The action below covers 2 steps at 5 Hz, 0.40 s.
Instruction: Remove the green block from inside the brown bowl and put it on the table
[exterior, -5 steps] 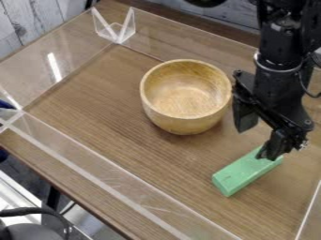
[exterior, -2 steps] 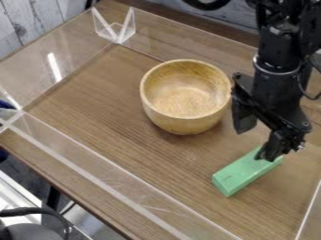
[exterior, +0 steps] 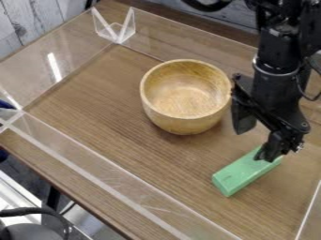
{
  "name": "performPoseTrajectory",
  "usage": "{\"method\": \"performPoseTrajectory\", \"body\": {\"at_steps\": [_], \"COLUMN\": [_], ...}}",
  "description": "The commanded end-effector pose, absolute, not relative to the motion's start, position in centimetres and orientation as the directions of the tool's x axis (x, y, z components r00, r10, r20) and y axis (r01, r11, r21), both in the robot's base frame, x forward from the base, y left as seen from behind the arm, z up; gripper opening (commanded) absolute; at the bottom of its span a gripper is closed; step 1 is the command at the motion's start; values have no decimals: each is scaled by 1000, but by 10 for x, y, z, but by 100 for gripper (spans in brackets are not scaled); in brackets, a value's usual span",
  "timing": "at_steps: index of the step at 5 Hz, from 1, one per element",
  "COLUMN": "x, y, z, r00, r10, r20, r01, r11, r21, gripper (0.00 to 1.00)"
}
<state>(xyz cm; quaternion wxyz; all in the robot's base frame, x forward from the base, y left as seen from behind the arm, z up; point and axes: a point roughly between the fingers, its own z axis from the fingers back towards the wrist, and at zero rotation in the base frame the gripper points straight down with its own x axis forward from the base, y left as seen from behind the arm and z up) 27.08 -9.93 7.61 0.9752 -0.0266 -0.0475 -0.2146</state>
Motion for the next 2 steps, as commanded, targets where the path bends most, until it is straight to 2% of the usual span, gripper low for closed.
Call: {"method": "performPoseTrajectory", "body": {"at_steps": [1, 2], "x": [285, 286], "y": [-100, -99], "z": [91, 90], "r00": [899, 899], "r10": [-405, -405], "r20": [165, 165], "r01": [414, 414], "r11": [910, 910], "r21": [-23, -22], "gripper": [100, 100]}}
